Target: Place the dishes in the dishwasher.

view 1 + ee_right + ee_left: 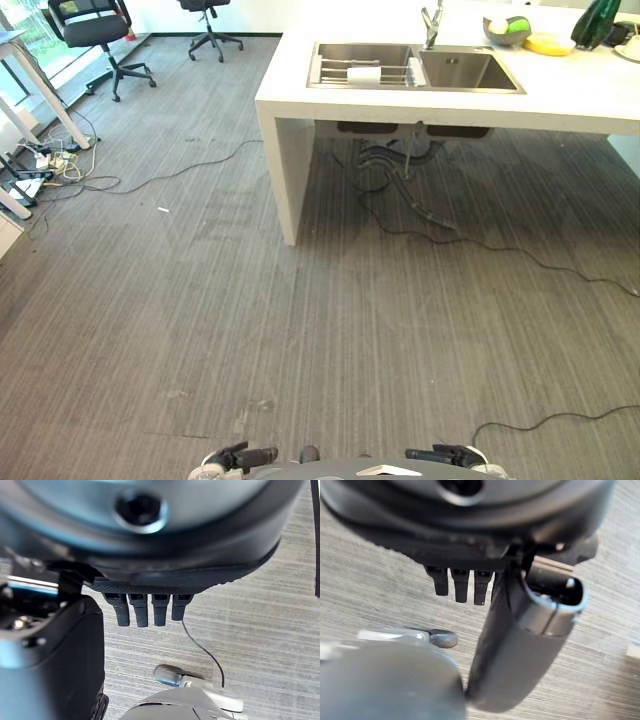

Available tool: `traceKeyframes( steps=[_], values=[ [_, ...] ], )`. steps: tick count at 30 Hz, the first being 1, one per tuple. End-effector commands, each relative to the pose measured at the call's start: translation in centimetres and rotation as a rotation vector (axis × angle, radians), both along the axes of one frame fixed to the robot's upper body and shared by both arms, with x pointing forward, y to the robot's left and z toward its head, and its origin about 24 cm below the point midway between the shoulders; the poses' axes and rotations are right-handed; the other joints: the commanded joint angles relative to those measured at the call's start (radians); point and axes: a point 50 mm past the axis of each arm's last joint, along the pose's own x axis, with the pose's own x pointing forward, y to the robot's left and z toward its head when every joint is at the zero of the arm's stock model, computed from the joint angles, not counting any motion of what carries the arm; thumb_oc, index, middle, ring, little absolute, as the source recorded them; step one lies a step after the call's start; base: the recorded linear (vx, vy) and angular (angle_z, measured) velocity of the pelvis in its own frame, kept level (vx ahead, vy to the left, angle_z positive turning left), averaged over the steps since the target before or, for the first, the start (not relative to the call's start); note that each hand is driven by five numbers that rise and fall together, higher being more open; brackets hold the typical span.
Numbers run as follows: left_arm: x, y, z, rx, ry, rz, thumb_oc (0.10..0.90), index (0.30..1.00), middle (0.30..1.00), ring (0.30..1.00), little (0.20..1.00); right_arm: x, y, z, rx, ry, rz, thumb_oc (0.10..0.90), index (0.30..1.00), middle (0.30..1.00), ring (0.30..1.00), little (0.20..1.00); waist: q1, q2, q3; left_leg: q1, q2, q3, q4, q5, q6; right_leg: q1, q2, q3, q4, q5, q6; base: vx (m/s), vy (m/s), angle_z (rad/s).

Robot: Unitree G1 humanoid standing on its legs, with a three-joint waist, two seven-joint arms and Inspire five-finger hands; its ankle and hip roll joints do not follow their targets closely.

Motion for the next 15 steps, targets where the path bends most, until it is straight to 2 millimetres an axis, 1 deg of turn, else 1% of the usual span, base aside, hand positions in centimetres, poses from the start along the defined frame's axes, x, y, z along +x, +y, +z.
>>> traceKeyframes(
  steps=[1,3,4,6,8,11,15],
  values=[
    [1.3,-2.9,-0.3,-0.073,-0.019,0.002,0.800,0.900,0.900,0.900,0.900,0.0,-2.1,0.5,-0.048,0.000,-0.049,0.800,0.900,0.900,0.900,0.900,0.012,0.013,-0.009,0.000,0.046,0.045,0.002,-0.013,-0.096,-0.015,-0.046,-0.004,0.011,0.002,0.133,0.00,0.000,0.00],
    [0.5,-2.8,-0.5,-0.078,0.018,-0.021,0.800,0.900,0.900,0.900,0.900,-0.1,-1.7,0.4,-0.035,0.007,-0.038,0.800,0.900,0.900,0.900,0.900,0.015,0.008,-0.011,-0.001,0.047,0.043,0.002,-0.012,-0.097,-0.015,-0.045,-0.006,0.011,0.001,0.132,-0.01,-0.002,-0.02],
    [0.4,-2.7,-0.5,-0.075,0.024,-0.020,0.800,0.900,0.900,0.900,0.900,-0.1,-1.7,0.3,-0.032,0.007,-0.039,0.800,0.900,0.900,0.900,0.900,0.016,0.007,-0.011,-0.001,0.047,0.042,0.002,-0.011,-0.098,-0.015,-0.045,-0.006,0.011,0.001,0.132,0.00,0.000,0.00],
    [-0.2,-2.2,-0.6,-0.062,0.047,-0.009,0.800,0.900,0.900,0.900,0.900,-0.3,-1.4,0.2,-0.013,0.008,-0.063,0.800,0.900,0.900,0.900,0.900,0.020,0.003,-0.013,-0.001,0.048,0.041,0.002,-0.011,-0.098,-0.013,-0.045,-0.009,0.011,-0.001,0.132,-0.01,-0.011,0.04],
    [-0.3,-1.8,-0.6,-0.069,0.045,0.024,0.800,0.900,0.900,0.900,0.900,-0.2,-1.1,0.2,0.021,-0.007,-0.107,0.800,0.900,0.900,0.900,0.900,0.022,0.000,-0.014,-0.001,0.049,0.040,0.002,-0.011,-0.099,-0.011,-0.044,-0.008,0.011,-0.001,0.132,0.00,0.000,0.00],
    [-0.5,-1.7,-0.6,-0.091,0.037,0.075,0.800,0.900,0.900,0.900,0.900,-0.3,-1.3,0.2,0.033,-0.019,-0.166,0.800,0.900,0.900,0.900,0.900,0.023,-0.002,-0.016,0.002,0.051,0.042,0.002,-0.012,-0.099,-0.011,-0.043,-0.004,0.011,0.000,0.132,0.00,0.000,0.00],
    [-0.6,-1.4,-0.5,-0.087,0.038,0.105,0.800,0.900,0.900,0.900,0.900,-0.5,-1.3,0.2,0.027,-0.005,-0.168,0.800,0.900,0.900,0.900,0.900,0.022,-0.003,-0.020,0.004,0.050,0.046,0.002,-0.013,-0.097,-0.013,-0.042,0.003,0.011,0.001,0.132,0.00,0.005,-0.02]
  ],
)
